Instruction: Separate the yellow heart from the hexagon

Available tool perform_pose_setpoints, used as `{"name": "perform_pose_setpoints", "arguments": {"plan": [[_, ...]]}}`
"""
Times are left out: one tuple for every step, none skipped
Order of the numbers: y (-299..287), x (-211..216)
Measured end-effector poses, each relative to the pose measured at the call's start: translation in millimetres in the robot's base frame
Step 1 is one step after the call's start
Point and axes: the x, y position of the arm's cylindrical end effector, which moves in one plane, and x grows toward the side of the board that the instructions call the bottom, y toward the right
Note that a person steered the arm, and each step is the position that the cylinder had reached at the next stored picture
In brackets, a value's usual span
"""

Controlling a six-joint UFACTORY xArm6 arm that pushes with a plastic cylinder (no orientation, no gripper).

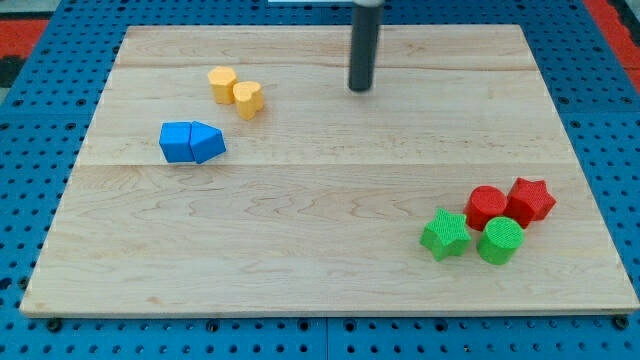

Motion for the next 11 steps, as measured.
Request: {"name": "perform_pose_setpoints", "arguments": {"plan": [[-115,-24],[-161,-15],[-125,42],[-96,16],[-151,17],[-175,27],[-176,39],[-160,45],[-73,87],[-22,124],[43,197]]}}
